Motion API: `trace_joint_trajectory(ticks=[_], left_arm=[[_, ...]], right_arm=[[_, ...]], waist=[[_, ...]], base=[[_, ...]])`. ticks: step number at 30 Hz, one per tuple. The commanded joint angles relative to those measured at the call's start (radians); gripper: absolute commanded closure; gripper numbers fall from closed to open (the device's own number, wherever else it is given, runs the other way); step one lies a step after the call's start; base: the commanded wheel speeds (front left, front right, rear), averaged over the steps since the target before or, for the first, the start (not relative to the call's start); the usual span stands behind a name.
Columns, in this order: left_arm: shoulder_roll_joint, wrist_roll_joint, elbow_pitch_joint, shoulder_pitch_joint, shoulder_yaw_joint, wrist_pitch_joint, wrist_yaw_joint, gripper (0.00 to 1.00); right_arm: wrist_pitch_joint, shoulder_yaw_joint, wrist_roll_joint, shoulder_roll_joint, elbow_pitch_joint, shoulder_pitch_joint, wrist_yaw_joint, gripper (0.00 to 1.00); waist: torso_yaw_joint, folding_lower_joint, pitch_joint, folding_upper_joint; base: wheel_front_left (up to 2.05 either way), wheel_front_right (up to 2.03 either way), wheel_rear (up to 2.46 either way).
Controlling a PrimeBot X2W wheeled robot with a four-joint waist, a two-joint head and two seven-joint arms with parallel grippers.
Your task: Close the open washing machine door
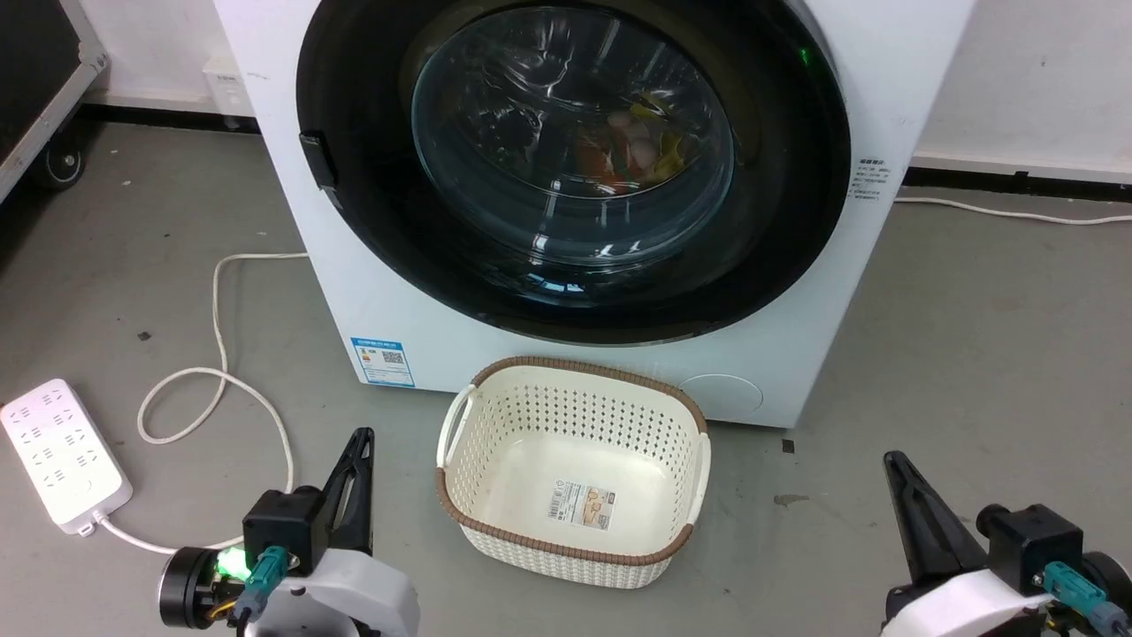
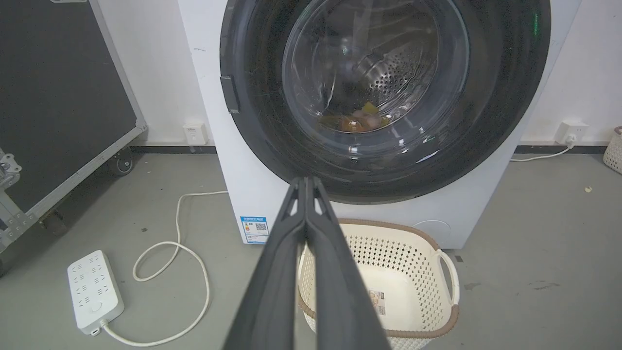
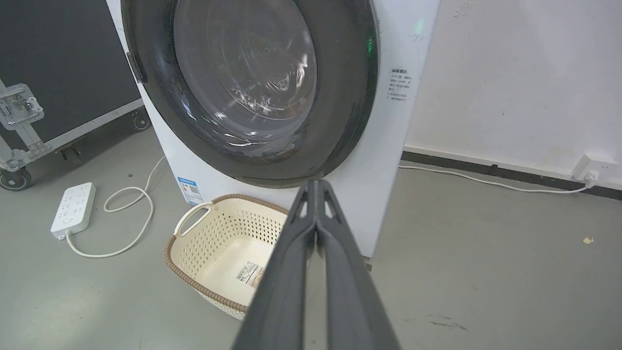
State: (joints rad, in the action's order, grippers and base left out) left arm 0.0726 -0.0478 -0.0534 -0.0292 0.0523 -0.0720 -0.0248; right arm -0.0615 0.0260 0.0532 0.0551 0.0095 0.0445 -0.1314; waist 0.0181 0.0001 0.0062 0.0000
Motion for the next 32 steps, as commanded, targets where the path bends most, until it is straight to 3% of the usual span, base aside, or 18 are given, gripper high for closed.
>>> trace_joint_trajectory(ticks=[1,32], left_arm=[[-0.006,0.008,0.007,0.016,-0.005,0.005,0.006,1.00],[-0.021,0.046,0.051,0.028,-0.050,0.068,0.024,1.00]], right_arm=[[0.005,-0.003,-0.009,-0.004,-0.005,-0.019,0.001,1.00],[0.058,-0.025,-0.051,-0.005,-0.009,-0.043,0.001,1.00]], waist=[[-0.001,0.0000,0.000,0.0000],[-0.017,-0.0001,-0.006,0.0000]], base=[[0.00,0.00,0.00],[0.00,0.00,0.00]])
